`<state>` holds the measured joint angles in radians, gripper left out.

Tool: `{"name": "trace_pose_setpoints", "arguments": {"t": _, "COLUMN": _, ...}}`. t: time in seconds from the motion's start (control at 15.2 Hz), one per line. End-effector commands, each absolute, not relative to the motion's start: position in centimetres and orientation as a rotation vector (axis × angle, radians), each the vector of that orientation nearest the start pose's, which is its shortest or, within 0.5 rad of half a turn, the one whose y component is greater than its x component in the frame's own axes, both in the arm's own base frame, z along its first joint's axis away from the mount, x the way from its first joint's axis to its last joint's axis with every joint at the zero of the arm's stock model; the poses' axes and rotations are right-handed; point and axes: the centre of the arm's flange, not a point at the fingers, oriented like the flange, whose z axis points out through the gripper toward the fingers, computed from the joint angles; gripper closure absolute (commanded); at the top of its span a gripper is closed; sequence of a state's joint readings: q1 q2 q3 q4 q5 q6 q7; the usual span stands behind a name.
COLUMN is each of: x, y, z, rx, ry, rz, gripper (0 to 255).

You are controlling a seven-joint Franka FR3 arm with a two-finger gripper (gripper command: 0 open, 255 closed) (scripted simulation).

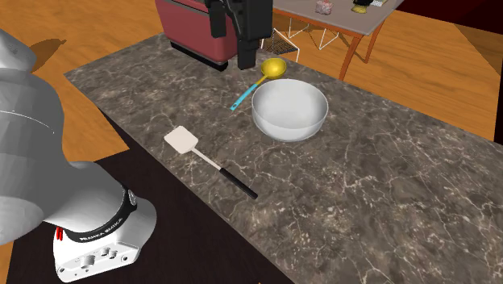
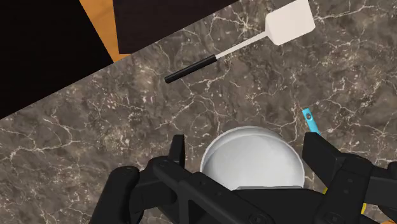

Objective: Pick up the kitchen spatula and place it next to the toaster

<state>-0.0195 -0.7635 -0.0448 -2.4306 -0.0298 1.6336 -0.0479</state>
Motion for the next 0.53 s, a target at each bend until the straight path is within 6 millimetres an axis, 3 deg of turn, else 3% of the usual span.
{"name": "trace_pose_setpoints", "arguments": {"t": 0.0, "x": 31.5, "y": -2.6, "z": 55.3, "rx": -3.138, "ry": 0.002, "rz": 0.053, "gripper": 0}}
{"name": "trace_pose_setpoints", "arguments": {"t": 0.46, "x": 32.1, "y": -5.7, "z": 46.1, "rx": -2.993, "ry": 0.666, "rz": 0.203, "gripper": 0}}
